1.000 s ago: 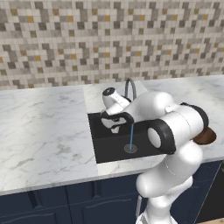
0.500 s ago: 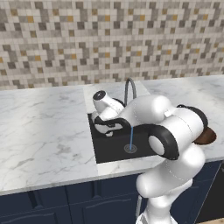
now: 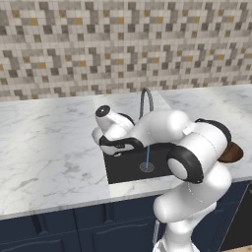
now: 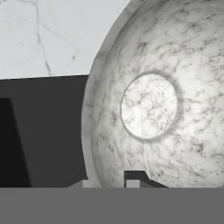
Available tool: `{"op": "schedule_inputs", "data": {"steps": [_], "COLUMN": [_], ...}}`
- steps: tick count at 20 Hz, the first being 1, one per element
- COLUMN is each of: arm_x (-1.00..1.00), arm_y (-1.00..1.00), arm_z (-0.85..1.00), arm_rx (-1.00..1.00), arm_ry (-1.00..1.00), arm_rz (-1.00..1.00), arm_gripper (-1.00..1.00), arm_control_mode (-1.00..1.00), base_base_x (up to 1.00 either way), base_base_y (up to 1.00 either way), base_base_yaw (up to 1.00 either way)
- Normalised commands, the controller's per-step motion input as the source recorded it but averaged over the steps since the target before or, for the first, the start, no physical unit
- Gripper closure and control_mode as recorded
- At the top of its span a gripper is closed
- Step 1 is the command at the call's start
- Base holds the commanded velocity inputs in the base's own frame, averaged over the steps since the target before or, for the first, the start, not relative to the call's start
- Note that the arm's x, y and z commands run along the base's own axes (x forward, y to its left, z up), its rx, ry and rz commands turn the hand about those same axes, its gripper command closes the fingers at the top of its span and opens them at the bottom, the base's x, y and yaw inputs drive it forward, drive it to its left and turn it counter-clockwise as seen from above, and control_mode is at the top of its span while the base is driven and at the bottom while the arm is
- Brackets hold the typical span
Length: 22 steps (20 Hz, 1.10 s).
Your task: Rinse each bowl for a few seconds and place them down in the sink or on the counter.
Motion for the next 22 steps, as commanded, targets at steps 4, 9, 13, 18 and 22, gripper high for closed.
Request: {"op": "schedule_inputs", "data": {"steps": [4, 9, 13, 18, 22], "arm_x": [-0.06, -0.04, 0.0, 0.0, 0.03], "arm_y": [0.31, 0.28, 0.26, 0.2, 0.16], "arm_z": [0.0, 0.0, -0.02, -0.11, -0.19], "arm_rx": [0.0, 0.02, 0.05, 0.04, 0.02], "arm_ry": [0.0, 0.0, 0.02, 0.01, 0.01], "arm_rz": [0.14, 0.13, 0.07, 0.01, 0.0], "arm_gripper": [1.0, 1.0, 1.0, 1.0, 1.0], "arm_control_mode": [-1.0, -1.0, -1.0, -1.0, -1.0], "base_base_x": [0.0, 0.0, 0.0, 0.0, 0.0], "base_base_y": [0.0, 0.0, 0.0, 0.0, 0.0], "base_base_yaw": [0.0, 0.0, 0.0, 0.0, 0.0]}}
